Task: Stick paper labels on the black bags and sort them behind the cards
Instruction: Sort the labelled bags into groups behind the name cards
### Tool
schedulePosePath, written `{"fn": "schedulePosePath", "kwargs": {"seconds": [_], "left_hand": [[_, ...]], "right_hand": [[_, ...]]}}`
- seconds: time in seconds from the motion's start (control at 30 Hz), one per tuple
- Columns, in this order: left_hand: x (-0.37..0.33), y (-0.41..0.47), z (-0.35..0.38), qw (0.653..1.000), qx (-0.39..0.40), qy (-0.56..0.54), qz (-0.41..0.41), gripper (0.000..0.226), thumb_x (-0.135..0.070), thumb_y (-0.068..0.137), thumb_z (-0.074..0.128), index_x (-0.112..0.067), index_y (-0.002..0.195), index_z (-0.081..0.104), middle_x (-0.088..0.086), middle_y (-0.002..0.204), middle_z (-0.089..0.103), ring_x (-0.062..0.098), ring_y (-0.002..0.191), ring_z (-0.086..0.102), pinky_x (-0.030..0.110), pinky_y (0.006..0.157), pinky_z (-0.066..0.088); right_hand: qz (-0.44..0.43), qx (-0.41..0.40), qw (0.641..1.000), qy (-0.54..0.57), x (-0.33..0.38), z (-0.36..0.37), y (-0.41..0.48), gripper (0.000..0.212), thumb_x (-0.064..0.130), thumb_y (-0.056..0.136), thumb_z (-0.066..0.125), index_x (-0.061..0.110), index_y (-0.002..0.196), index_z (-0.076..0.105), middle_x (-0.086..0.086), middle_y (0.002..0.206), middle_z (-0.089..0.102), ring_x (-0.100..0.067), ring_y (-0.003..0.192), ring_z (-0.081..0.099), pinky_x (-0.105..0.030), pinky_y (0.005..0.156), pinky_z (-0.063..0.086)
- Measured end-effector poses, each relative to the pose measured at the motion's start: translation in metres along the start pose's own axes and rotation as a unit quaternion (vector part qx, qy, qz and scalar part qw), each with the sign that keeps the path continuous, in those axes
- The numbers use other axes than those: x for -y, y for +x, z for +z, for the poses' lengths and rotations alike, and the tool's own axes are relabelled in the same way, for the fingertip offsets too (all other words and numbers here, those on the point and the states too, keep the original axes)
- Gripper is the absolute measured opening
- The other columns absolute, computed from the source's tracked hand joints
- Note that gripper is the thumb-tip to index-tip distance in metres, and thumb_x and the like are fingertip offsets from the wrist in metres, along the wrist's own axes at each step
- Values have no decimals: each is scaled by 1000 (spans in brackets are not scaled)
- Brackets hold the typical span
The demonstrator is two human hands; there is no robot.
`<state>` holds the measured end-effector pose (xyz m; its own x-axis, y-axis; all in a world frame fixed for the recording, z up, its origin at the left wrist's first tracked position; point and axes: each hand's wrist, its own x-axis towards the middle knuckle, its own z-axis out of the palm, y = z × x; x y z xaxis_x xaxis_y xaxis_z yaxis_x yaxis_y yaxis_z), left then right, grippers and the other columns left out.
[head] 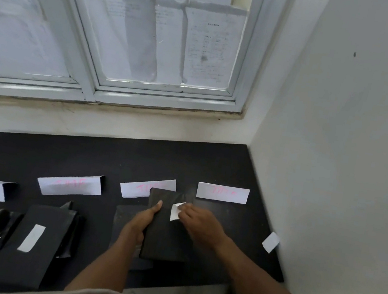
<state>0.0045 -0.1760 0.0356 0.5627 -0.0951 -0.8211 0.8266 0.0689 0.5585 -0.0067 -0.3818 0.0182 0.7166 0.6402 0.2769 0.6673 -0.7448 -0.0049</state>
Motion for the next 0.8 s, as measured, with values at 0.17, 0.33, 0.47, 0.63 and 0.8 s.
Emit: {"fn": "schedulePosePath", "kwargs": {"seconds": [0.17, 0.33, 0.47, 0.63, 0.8], "left_hand": [[4, -30, -40, 999, 15, 20, 34, 76, -71, 59, 74, -10, 105, 68, 18, 102, 73, 34, 95, 70, 47, 86, 56], [9, -53, -72, 996, 58, 37, 52, 81, -48, 48, 91, -8, 114, 67, 18, 104, 73, 34, 98, 69, 49, 88, 56], [12, -67, -96, 996, 58, 8, 68, 73, -38, 53, 90, -5, 112, 65, 19, 102, 73, 35, 96, 69, 47, 82, 58], [11, -68, -126, 996, 0, -14, 84, 67, -45, 60, 86, -1, 108, 69, 19, 95, 73, 34, 90, 70, 48, 85, 57], [3, -81, -146, 991, -48, -45, 116, 60, -43, 65, 83, -1, 103, 63, 18, 97, 69, 32, 87, 67, 36, 75, 56]], "right_hand": [[-19, 28, 999, -4, 46, -1, 24, 34, 18, 76, 72, 15, 109, 64, -4, 123, 65, -19, 114, 62, -28, 79, 58], [6, 33, 999, 8, 88, -2, 41, 28, 20, 87, 54, 17, 115, 59, -4, 126, 63, -19, 120, 58, -29, 88, 56], [-1, 17, 1000, 23, 128, -8, 57, 21, 20, 88, 55, 16, 108, 58, -5, 118, 66, -18, 111, 63, -28, 85, 56], [-38, 30, 999, -5, 153, -13, 69, 32, 22, 87, 58, 15, 118, 60, -6, 130, 61, -18, 120, 58, -31, 96, 52], [-47, 69, 995, -61, 177, -23, 71, 44, 41, 95, 37, 20, 130, 56, 2, 137, 55, -11, 128, 50, -31, 105, 43]]}}
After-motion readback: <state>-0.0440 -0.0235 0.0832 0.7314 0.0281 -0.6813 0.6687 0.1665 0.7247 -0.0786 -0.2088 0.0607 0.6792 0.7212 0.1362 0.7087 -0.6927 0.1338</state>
